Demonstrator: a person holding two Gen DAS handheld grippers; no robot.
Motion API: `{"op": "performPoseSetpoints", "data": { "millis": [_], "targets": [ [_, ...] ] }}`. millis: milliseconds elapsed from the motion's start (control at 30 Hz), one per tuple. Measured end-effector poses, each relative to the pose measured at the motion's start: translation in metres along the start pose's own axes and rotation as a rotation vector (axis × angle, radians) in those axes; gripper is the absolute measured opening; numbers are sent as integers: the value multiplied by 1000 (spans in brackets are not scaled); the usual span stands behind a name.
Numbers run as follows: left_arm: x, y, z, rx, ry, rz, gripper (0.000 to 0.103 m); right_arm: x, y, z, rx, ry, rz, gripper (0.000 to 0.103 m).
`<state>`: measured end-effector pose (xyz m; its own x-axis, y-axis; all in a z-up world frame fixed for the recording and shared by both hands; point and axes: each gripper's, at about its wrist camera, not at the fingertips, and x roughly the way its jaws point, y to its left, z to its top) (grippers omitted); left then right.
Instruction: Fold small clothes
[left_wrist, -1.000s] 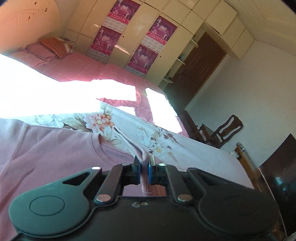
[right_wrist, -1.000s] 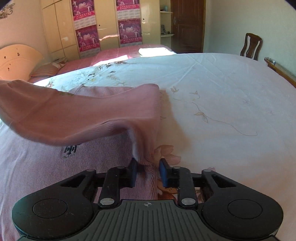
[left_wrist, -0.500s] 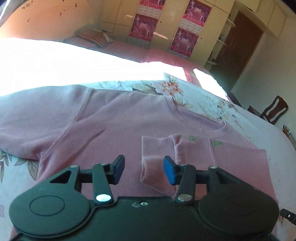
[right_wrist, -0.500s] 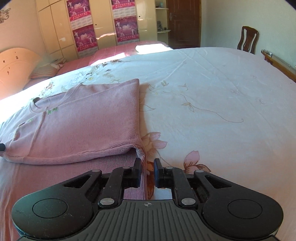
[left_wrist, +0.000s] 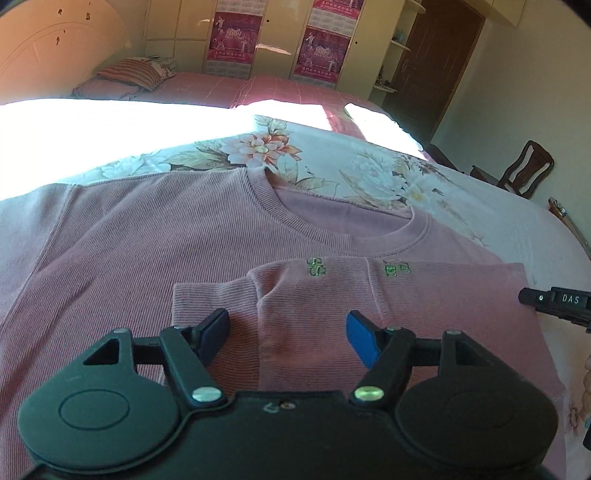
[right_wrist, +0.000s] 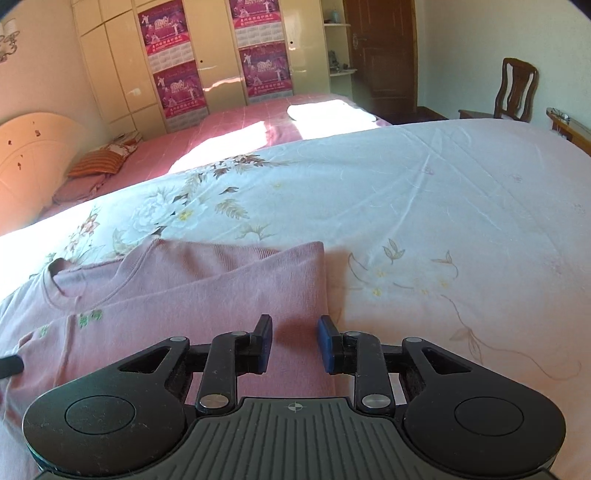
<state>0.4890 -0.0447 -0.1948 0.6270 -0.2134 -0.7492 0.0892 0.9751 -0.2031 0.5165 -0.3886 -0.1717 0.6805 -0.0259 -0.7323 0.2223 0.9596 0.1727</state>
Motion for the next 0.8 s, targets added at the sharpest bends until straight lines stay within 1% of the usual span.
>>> {"op": "performPoseSetpoints", "data": {
  "millis": [33, 100, 133, 167, 200, 233, 267, 300, 333, 400, 467, 500, 533, 567, 600, 667, 800],
  "targets": [
    [1, 2, -2, 7, -8, 6, 69, 9, -4, 6, 14, 12, 5, 35],
    [2, 2, -4, 27, -12, 14, 69, 22, -8, 12, 47, 46, 43, 35],
    [2, 1, -4, 34, -16, 18, 69, 25, -9, 12, 42, 42, 37, 34],
    [2, 0, -5, 42, -18, 21, 70, 25, -8, 11, 21, 31, 16, 23],
    [4, -1, -5, 49, -20, 25, 70, 24, -9, 10, 9, 18, -6, 17],
    [4, -2, -5, 54, -22, 29, 70, 24, -14, 8, 26, 5, -18, 14],
    [4, -3, -5, 57, -23, 30, 71, 24, -20, 7, 54, 1, -10, 14],
    [4, -4, -5, 62, -25, 30, 74, 23, -21, 5, 62, -3, -10, 14],
    [4, -6, -5, 74, -23, 32, 77, 22, -16, 5, 48, -10, -26, 14],
    [-1, -11, -2, 80, -5, 44, 78, 20, -11, 4, 35, -14, -44, 15],
    [-12, -7, -1, 44, -5, 33, 83, 3, -11, 3, 57, -26, -20, 18],
    [-20, -4, -1, 26, -16, 36, 91, -6, -9, 1, 44, -37, -14, 24],
    [-28, 0, -2, 12, -22, 45, 94, -19, -4, -3, 19, -47, 4, 38],
    [-35, 4, -2, -1, -22, 53, 94, -30, 0, -9, -4, -53, 27, 58],
    [-42, 10, -3, -19, -17, 57, 94, -41, 6, -16, -26, -64, 45, 63],
    [-56, 24, -6, -55, -13, 66, 94, -59, 19, -30, -68, -60, 81, 63],
    [-92, 65, -17, -129, -34, 132, 94, -85, 46, -57, -104, -49, 156, 63]
  ]
}}
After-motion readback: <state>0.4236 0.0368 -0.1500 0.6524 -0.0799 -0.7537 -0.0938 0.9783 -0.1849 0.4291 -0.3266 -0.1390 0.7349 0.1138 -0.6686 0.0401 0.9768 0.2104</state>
